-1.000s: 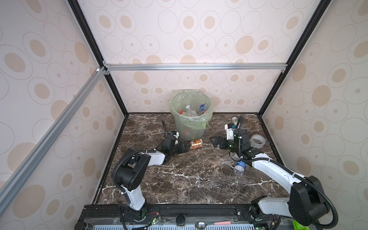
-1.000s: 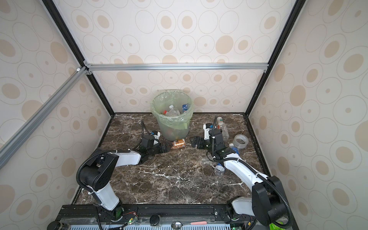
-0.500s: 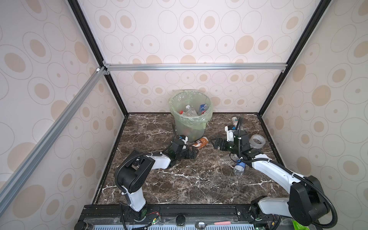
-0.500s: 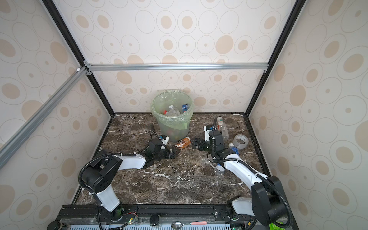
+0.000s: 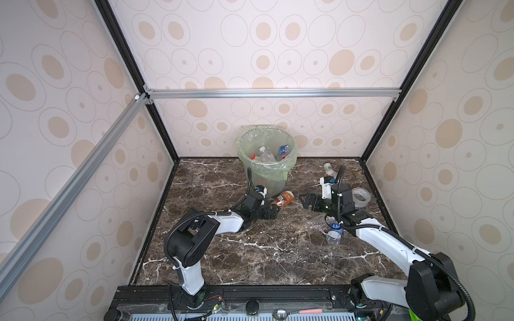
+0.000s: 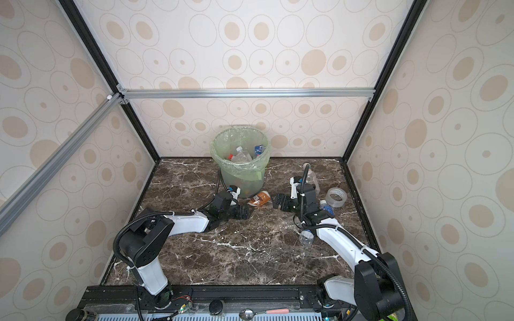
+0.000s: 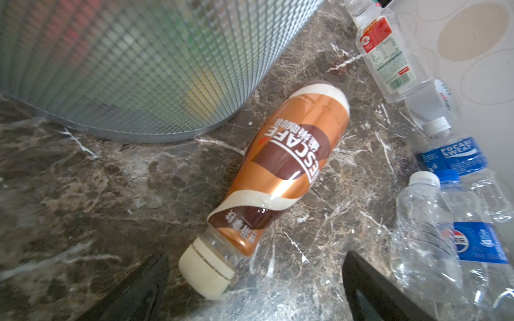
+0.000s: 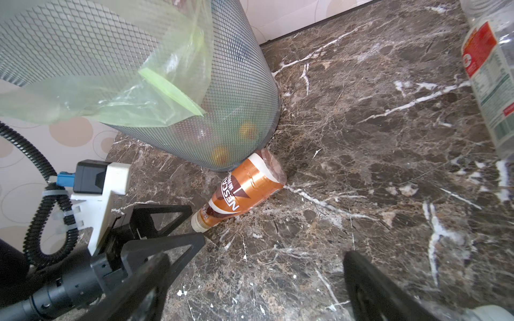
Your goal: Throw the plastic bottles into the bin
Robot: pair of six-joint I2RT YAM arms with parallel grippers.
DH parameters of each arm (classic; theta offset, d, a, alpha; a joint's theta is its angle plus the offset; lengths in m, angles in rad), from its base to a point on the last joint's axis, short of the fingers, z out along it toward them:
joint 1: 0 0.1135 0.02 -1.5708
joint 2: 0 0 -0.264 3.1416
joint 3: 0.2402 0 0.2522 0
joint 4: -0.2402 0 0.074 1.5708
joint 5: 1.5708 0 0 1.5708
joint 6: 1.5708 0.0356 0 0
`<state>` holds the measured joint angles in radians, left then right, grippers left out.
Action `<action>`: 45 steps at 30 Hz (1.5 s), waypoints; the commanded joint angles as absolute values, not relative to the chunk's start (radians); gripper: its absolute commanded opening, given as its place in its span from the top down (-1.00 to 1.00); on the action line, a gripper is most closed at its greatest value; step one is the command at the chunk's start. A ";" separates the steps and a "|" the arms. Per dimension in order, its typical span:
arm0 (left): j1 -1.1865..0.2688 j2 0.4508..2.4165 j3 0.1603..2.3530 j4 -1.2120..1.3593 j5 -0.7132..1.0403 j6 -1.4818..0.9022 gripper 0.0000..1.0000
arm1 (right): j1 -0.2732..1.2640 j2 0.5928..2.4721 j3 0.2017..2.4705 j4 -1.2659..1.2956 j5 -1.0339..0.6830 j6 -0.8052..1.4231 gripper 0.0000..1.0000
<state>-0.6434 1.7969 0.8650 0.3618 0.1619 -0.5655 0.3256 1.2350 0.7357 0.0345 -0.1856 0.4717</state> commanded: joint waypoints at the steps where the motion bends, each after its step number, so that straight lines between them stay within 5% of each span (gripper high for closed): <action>1: -0.659 1.822 0.900 0.329 0.095 -0.500 -0.93 | 0.313 1.203 0.718 0.022 -0.189 0.478 -0.99; 8: -0.700 1.857 0.920 0.321 0.056 -0.458 -0.72 | 0.306 1.186 0.707 0.020 -0.192 0.485 -1.00; 16: -0.726 1.876 0.914 0.333 0.083 -0.417 -0.21 | 0.304 1.183 0.697 0.023 -0.197 0.495 -1.00; 25: -0.751 1.902 0.929 0.330 0.083 -0.402 0.00 | 0.302 1.190 0.693 0.035 -0.202 0.506 -0.99; 38: -0.783 1.920 0.921 0.351 0.088 -0.407 0.57 | 0.289 1.213 0.699 0.027 -0.214 0.533 -0.99; 45: -0.801 1.853 0.899 0.382 0.097 -0.420 0.62 | 0.286 1.237 0.747 -0.045 -0.220 0.591 -1.00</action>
<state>-0.7849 1.8957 0.9043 0.3626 0.0887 -0.4175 0.2913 1.2274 0.7101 -0.0048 -0.2081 0.5495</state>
